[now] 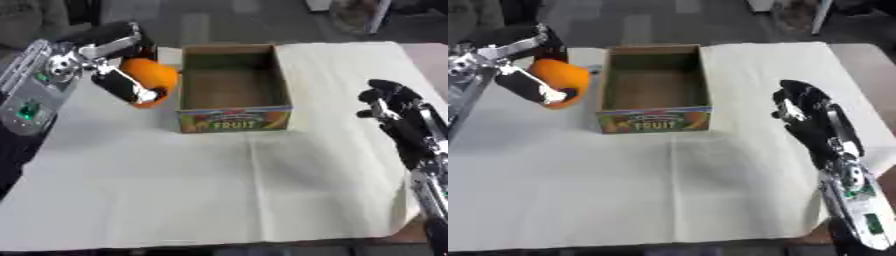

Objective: Pick up objects on the table and place them in the box.

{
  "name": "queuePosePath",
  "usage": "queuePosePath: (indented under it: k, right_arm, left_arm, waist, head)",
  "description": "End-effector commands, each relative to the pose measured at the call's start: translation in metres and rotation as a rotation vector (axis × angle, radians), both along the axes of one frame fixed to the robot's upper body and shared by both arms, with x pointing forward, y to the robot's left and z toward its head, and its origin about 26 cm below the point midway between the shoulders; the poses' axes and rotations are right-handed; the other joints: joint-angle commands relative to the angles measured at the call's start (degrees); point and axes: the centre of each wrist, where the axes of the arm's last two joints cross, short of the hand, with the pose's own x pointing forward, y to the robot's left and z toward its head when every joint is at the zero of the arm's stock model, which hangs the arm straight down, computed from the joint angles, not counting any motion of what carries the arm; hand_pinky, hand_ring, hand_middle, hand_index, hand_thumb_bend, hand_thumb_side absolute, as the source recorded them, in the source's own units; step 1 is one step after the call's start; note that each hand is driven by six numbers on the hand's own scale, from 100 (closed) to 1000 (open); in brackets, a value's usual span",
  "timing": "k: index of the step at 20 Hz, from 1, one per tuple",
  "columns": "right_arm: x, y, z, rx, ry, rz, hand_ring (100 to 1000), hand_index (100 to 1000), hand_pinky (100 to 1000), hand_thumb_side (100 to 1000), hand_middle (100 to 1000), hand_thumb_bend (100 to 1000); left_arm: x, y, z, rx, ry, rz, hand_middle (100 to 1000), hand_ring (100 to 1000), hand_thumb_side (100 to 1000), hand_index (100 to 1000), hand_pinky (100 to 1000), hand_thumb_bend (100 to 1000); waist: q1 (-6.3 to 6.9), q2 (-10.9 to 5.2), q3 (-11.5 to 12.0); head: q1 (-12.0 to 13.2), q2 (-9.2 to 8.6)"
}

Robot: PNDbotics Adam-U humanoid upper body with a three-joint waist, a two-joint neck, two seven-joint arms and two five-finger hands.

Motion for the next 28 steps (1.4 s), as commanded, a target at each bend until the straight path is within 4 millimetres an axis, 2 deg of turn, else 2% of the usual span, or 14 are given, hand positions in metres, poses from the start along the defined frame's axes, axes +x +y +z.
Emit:
queuePosePath:
  k: [1, 7, 11, 12, 15, 17, 18, 19, 21, 24, 28]
  right_arm:
    - [0.002, 0.001, 0.008, -0.010, -0.023, 0.022, 776, 786, 639, 368, 633, 100]
    - [0.003, 0.005, 0.009, -0.016, -0.022, 0.045, 776, 786, 639, 371, 633, 100]
    - [0.004, 0.009, 0.010, -0.019, -0.024, 0.063, 777, 786, 639, 374, 632, 100]
    - [0.004, 0.009, 0.010, -0.019, -0.024, 0.066, 777, 786, 639, 374, 632, 100]
    - [0.004, 0.010, 0.010, -0.021, -0.024, 0.069, 777, 786, 639, 375, 632, 100]
    - [0.004, 0.010, 0.010, -0.020, -0.025, 0.069, 777, 786, 640, 374, 632, 100]
    - [0.004, 0.010, 0.010, -0.020, -0.025, 0.069, 777, 786, 640, 374, 632, 100]
    - [0.004, 0.010, 0.011, -0.019, -0.025, 0.069, 777, 786, 640, 374, 632, 100]
    - [0.004, 0.010, 0.011, -0.019, -0.026, 0.068, 777, 786, 640, 374, 632, 100]
    - [0.004, 0.010, 0.011, -0.018, -0.026, 0.068, 777, 786, 640, 373, 632, 100]
    - [0.004, 0.009, 0.011, -0.017, -0.026, 0.062, 777, 786, 640, 372, 632, 100]
  left_arm:
    - [0.020, -0.010, -0.005, -0.012, -0.044, 0.054, 305, 304, 163, 472, 348, 354]
    - [0.049, -0.027, -0.035, -0.012, -0.111, 0.155, 326, 326, 168, 493, 373, 320]
    - [0.060, -0.033, -0.053, -0.053, -0.150, 0.208, 401, 404, 154, 565, 462, 314]
    - [0.062, -0.033, -0.058, -0.066, -0.157, 0.220, 422, 424, 151, 586, 481, 329]
    - [0.064, -0.036, -0.071, -0.098, -0.162, 0.231, 562, 553, 136, 721, 580, 439]
    - [0.064, -0.037, -0.076, -0.115, -0.156, 0.221, 630, 607, 275, 768, 621, 543]
    - [0.064, -0.038, -0.078, -0.118, -0.156, 0.214, 691, 665, 382, 805, 680, 629]
    - [0.064, -0.038, -0.078, -0.120, -0.161, 0.205, 737, 710, 446, 828, 708, 673]
    - [0.063, -0.039, -0.078, -0.131, -0.178, 0.192, 788, 766, 499, 853, 756, 712]
    - [0.061, -0.040, -0.073, -0.165, -0.227, 0.190, 798, 781, 497, 852, 769, 699]
    - [0.056, -0.040, -0.057, -0.249, -0.307, 0.173, 778, 769, 449, 836, 762, 660]
  waist:
    - [0.02, -0.66, -0.56]
    - [0.09, -0.07, -2.56]
    - [0.22, 0.38, -3.96]
    - [0.23, 0.47, -4.27]
    - [0.15, 0.72, -5.02]
    - [0.07, 0.81, -5.29]
    - [0.03, 0.83, -5.35]
    - [0.00, 0.85, -5.38]
    - [-0.06, 0.87, -5.30]
    - [-0.11, 0.85, -5.00]
    - [-0.21, 0.69, -4.21]
  head:
    - [0.94, 0.33]
    - [2.06, 0.33]
    - [2.65, 0.33]
    - [2.77, 0.33]
    - [2.94, 0.33]
    - [2.93, 0.33]
    - [2.92, 0.33]
    - [2.94, 0.33]
    - [2.91, 0.33]
    - [2.88, 0.33]
    - [2.50, 0.33]
